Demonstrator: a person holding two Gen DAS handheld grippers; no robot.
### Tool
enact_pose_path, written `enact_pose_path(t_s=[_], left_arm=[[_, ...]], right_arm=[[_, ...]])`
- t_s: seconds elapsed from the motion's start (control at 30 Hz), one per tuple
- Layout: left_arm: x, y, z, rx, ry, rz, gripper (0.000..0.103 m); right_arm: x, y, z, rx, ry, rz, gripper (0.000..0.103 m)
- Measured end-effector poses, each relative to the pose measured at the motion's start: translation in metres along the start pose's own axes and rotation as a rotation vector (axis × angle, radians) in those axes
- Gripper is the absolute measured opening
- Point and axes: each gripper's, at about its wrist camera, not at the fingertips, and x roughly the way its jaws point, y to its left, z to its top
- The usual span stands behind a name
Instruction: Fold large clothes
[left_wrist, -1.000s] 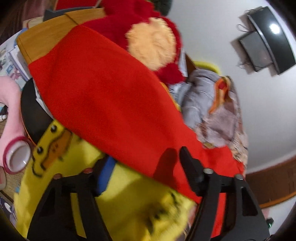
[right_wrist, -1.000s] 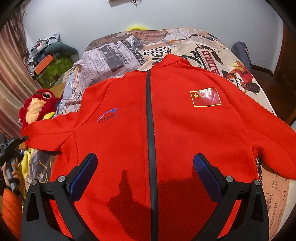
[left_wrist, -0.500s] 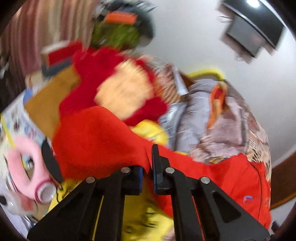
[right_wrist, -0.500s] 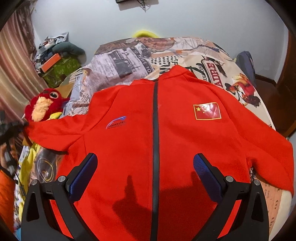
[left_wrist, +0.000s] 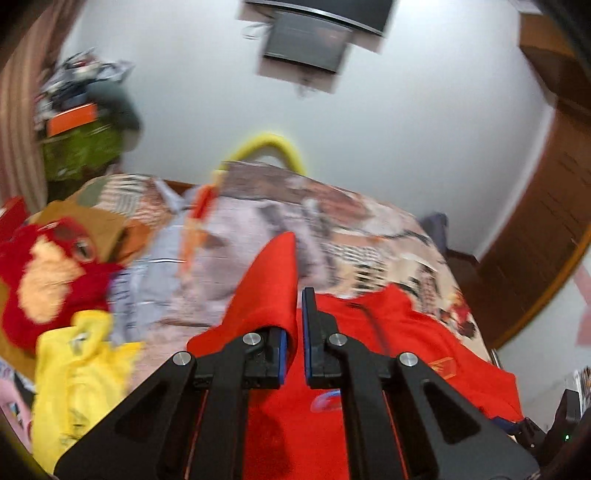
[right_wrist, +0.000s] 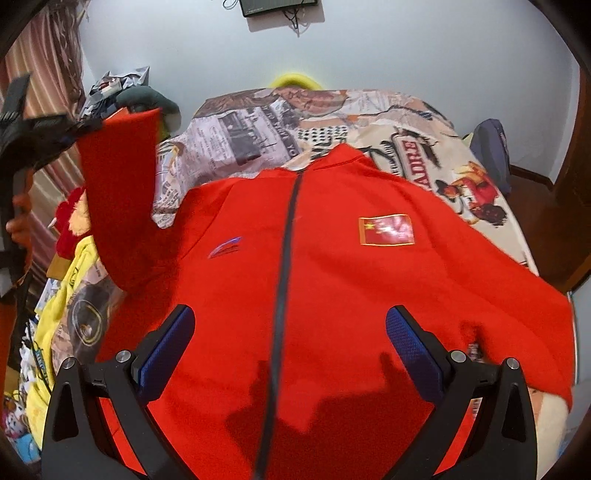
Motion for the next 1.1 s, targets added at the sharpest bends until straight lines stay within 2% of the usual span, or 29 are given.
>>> enact_pose_path(t_s=[0.17, 0.3, 0.47, 0.57, 0.6, 0.63, 0.7, 0.8, 0.87, 1.0, 1.1], left_arm=[[0.046, -0.077, -0.03, 0.072, 0.11, -0.077, 0.005], [0.085, -0.127, -0.082, 0.161, 0.273, -0.087, 0.005], [0.115, -0.153, -0.148, 0.248, 0.471, -0.102, 0.006], [0.115, -0.157, -0.173, 0.29, 0.535, -0.091, 0.012], [0.112, -0.156, -0.176, 0.3, 0.534, -0.091, 0.018], [0.106, -0.156, -0.178, 0.311, 0.531, -0.091, 0.031], [0.09, -0.151, -0.18, 0.325, 0.52, -0.102, 0.049], [0.062, -0.135, -0.177, 0.333, 0.493, -0.129, 0.05], [0.047, -0.121, -0.171, 0.341, 0.473, -0.114, 0.051], [0.015, -0.076, -0.158, 0.36, 0.382, -0.015, 0.062], [0.006, -0.039, -0.149, 0.349, 0.351, 0.055, 0.064]], right_arm=[[-0.011, -0.027, -0.009, 0.021, -0.009, -0.018, 0.103], [-0.016, -0.049, -0.019, 0.059, -0.006, -0.026, 0.103], [-0.021, -0.076, -0.026, 0.12, 0.011, -0.04, 0.103], [-0.025, -0.083, -0.027, 0.133, 0.017, -0.051, 0.103], [-0.026, -0.082, -0.027, 0.128, 0.017, -0.058, 0.103], [-0.028, -0.08, -0.026, 0.12, 0.015, -0.064, 0.103], [-0.031, -0.075, -0.024, 0.1, 0.011, -0.071, 0.103], [-0.032, -0.061, -0.017, 0.055, 0.005, -0.081, 0.103], [-0.031, -0.052, -0.013, 0.022, 0.0, -0.087, 0.103], [-0.022, -0.017, -0.002, -0.078, -0.003, -0.101, 0.103], [-0.012, 0.014, 0.004, -0.166, -0.006, -0.104, 0.103]])
